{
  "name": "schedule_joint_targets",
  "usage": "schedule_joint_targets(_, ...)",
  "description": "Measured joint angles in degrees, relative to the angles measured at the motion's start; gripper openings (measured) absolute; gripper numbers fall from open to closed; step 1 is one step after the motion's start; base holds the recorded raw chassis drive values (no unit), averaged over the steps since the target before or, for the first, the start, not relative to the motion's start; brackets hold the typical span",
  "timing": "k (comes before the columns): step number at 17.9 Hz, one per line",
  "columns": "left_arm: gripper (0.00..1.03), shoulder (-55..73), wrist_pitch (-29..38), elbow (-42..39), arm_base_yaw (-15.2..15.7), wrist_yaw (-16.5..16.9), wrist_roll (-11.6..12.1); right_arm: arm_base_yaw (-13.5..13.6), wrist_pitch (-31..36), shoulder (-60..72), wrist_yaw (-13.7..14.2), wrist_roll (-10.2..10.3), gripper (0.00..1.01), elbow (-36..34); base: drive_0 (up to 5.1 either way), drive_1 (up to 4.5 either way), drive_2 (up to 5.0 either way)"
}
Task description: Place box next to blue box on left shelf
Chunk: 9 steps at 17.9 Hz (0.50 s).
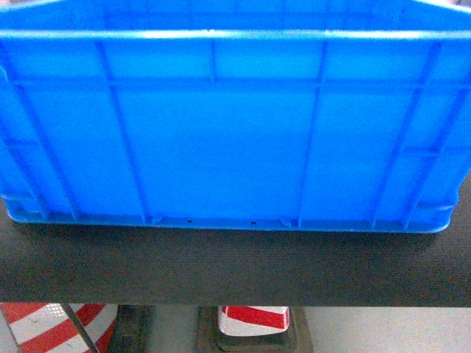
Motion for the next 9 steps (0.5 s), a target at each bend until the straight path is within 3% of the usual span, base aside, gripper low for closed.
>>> schedule_joint_targets(9,0.98,0.0,0.2,0.0,0.0,0.0,0.0,0.0,0.1,0.0,0.0,0.0,0.98,0.0,0.0,0.0,0.0)
